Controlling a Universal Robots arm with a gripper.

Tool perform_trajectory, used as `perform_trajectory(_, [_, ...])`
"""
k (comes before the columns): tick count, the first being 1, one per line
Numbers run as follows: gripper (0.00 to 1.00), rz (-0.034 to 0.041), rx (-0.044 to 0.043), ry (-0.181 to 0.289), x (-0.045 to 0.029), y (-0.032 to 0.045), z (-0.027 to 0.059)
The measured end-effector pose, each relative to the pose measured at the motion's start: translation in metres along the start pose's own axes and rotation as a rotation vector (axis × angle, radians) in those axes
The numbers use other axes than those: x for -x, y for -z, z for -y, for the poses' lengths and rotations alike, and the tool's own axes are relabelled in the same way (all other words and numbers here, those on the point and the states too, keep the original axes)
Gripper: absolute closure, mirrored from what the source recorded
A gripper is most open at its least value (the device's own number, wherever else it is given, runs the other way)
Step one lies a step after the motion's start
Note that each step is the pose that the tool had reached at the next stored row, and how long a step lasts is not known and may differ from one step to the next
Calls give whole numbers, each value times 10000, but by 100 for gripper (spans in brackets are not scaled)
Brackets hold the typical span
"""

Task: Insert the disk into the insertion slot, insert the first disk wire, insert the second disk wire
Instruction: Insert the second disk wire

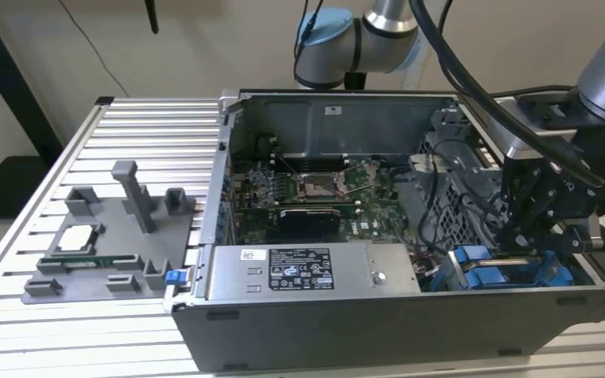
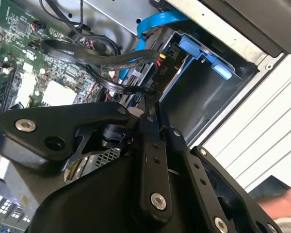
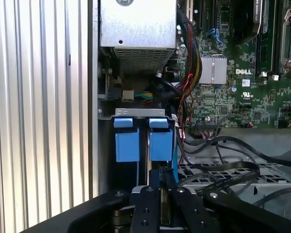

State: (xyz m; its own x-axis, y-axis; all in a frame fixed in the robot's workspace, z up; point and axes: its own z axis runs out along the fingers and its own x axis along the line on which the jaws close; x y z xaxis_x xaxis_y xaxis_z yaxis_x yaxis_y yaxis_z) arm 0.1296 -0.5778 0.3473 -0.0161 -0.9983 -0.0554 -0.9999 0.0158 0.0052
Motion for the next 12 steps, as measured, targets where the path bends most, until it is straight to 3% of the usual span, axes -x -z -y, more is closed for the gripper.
perform_trajectory(12, [100,-1,-108,6,24,-28,-2])
